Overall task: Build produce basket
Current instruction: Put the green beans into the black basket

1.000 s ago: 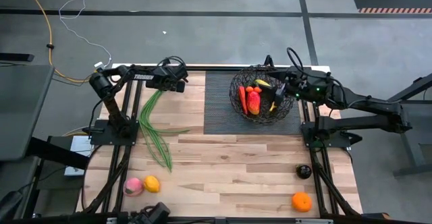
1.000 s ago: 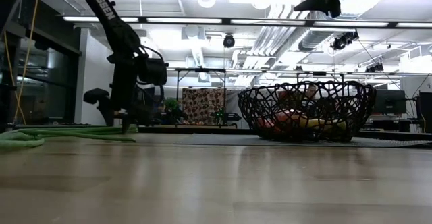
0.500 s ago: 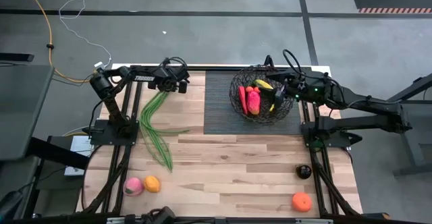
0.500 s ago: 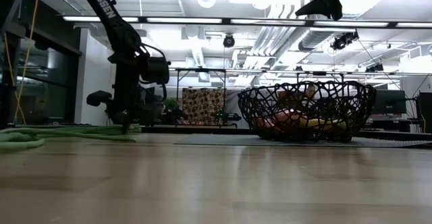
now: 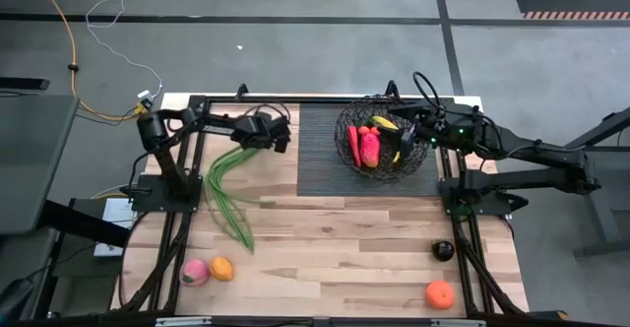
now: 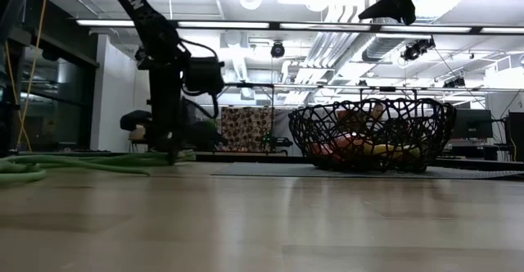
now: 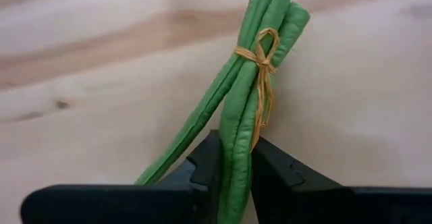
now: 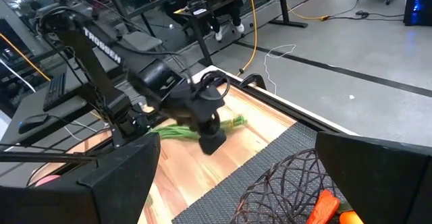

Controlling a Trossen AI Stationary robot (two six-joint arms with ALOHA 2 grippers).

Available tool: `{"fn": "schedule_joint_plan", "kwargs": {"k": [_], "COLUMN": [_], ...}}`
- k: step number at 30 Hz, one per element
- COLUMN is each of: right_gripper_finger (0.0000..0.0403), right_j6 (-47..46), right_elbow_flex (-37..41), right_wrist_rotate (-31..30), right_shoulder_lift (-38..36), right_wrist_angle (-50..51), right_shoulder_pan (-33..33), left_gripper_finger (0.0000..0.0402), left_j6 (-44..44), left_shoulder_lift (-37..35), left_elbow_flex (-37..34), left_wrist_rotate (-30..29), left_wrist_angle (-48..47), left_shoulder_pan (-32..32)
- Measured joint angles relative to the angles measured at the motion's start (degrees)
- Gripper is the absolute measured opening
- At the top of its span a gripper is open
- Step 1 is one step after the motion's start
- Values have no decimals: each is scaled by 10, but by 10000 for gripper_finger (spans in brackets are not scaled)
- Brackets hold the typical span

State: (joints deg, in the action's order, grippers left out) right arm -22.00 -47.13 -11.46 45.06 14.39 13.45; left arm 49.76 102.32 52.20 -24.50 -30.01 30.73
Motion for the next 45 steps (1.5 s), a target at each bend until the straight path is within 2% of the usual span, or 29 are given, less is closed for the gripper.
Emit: {"fn": "schedule_joint_plan", "kwargs": {"k": [6,10,14,25,30,36,45], "right_gripper_finger": [387,387,387,387,387,387,387], "right_j6": [0,0,0,0,0,0,-14], "right_elbow_flex": [0,0,0,0,0,0,0], "right_wrist_rotate": [0,0,0,0,0,-7,-8], "right_shoulder_lift": [0,0,0,0,0,0,0], "right_wrist_angle": [0,0,0,0,0,0,0], "right_shoulder_pan": [0,0,0,0,0,0,0], "left_gripper_finger": [57,63,76,175,217,255,295], "left_j6": [-53,-106,-129,-166,-210,-232,-288], "left_shoulder_lift": [3,3,2,1,1,4,4], "left_elbow_flex": [35,57,68,68,71,79,79], "left_wrist_rotate": [37,25,43,50,51,128,166], "left_wrist_angle": [7,14,13,8,20,29,29], "left_shoulder_pan": [-50,-50,-42,-34,-29,10,48]}}
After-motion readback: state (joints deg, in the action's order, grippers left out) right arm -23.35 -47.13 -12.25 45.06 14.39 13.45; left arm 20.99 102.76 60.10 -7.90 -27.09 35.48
